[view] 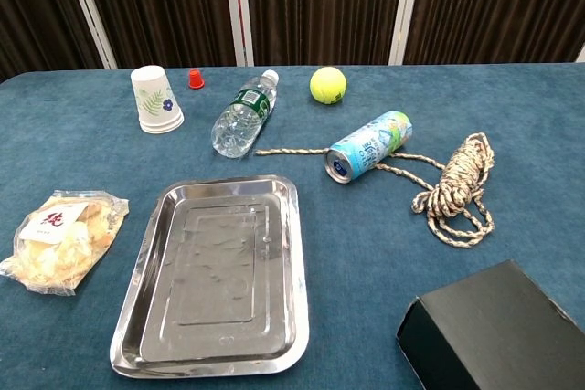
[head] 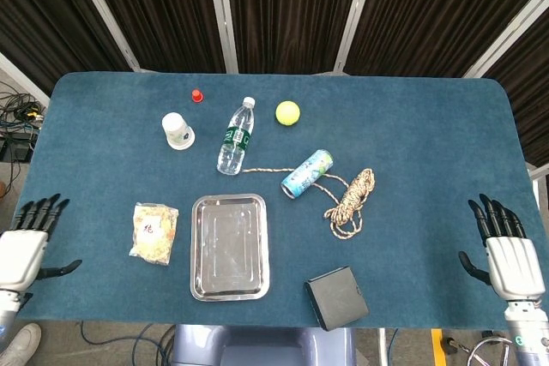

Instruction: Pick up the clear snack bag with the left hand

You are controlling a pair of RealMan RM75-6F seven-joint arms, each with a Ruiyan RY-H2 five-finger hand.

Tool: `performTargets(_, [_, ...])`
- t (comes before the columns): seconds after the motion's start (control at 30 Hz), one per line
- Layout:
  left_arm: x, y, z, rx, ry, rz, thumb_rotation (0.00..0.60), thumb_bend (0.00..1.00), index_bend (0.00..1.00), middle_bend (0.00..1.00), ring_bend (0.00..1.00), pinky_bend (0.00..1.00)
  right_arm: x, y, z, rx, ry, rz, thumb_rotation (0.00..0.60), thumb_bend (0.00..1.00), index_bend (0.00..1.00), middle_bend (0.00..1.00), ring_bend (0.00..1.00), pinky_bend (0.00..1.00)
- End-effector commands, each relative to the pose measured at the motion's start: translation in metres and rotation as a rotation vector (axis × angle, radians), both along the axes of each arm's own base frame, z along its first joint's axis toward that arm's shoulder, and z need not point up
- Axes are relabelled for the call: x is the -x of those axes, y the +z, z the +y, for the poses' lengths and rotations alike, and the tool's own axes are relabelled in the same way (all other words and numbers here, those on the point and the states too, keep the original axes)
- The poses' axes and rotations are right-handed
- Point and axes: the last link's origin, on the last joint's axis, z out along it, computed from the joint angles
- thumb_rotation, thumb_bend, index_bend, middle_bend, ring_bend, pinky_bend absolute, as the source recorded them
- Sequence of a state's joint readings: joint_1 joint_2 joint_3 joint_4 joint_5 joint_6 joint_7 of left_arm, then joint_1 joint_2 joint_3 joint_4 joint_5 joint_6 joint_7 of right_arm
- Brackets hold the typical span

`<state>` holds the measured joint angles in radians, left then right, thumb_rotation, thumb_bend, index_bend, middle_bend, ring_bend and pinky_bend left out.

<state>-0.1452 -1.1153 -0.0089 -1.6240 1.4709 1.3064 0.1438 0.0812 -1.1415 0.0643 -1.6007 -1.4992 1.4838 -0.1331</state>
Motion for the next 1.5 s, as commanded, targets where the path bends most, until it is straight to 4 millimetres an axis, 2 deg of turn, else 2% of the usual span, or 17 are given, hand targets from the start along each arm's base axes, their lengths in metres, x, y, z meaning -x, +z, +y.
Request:
performTargets(0.03, [-0.004,-0.021,0.019,0.123,0.029,0.077,0.6,0.05,0.0,0.0,0.0,0.0,-0.001,0.0,0.0,-0.001,0.003,-0.002,0.6,0.3,0.0,0.0,0.0,0.11])
performTargets(0.57, [-0.043,-0.092,0.061,0.227,-0.004,0.12,0.6,0.06,0.0,0.0,0.0,0.02,0.0,0.001,0.0,-0.006,0.003,-0.01,0.6,0.3,0.0,0.0,0.0,0.11])
performTargets(0.67, [-0.047,-0.104,0.066,0.237,0.004,0.122,0.6,0.08,0.04,0.01,0.01,0.03,0.0,0.001,0.0,-0.006,0.003,-0.012,0.6,0.3,0.0,0.0,0.0,0.11])
performTargets(0.77, [-0.051,-0.114,0.07,0.229,0.008,0.114,0.6,0.17,0.22,0.18,0.15,0.23,0.0,0.001,0.0,-0.007,0.001,-0.014,0.6,0.3,0.0,0.0,0.0,0.11])
performTargets(0.83, [-0.053,-0.118,0.071,0.204,0.001,0.123,0.6,0.24,0.35,0.35,0.29,0.39,0.001,0.001,0.0,-0.009,0.0,-0.018,0.6,0.3,0.0,0.0,0.0,0.11])
performTargets(0.93, [-0.052,-0.121,0.072,0.176,-0.011,0.15,0.6,0.31,0.54,0.55,0.48,0.55,0.001,0.0,0.0,-0.013,-0.004,-0.027,0.6,0.3,0.0,0.0,0.0,0.11])
performTargets(1.03, [-0.052,-0.121,0.072,0.14,-0.015,0.145,0.6,0.35,0.63,0.64,0.57,0.63,0.0,0.001,0.0,-0.014,-0.003,-0.028,0.6,0.3,0.0,0.0,0.0,0.11])
performTargets(1.13, [-0.051,-0.115,0.07,0.125,-0.028,0.144,0.6,0.35,0.65,0.65,0.59,0.64,0.0,0.001,0.0,-0.013,-0.002,-0.028,0.6,0.3,0.0,0.0,0.0,0.11])
performTargets(1.33, [-0.059,-0.074,0.06,0.078,-0.09,0.13,0.6,0.35,0.64,0.65,0.59,0.64,0.0,0.001,0.0,-0.012,-0.006,-0.028,0.6,0.3,0.0,0.0,0.0,0.11])
performTargets(1.43, [-0.072,-0.053,0.057,0.055,-0.124,0.106,0.6,0.34,0.63,0.64,0.58,0.63,-0.001,0.0,0.0,-0.014,-0.002,-0.024,0.6,0.3,0.0,0.0,0.0,0.11])
performTargets(1.5, [-0.086,-0.043,0.057,0.041,-0.157,0.066,0.6,0.34,0.62,0.64,0.58,0.63,-0.002,-0.001,0.0,-0.016,0.001,-0.022,0.6,0.3,0.0,0.0,0.0,0.11])
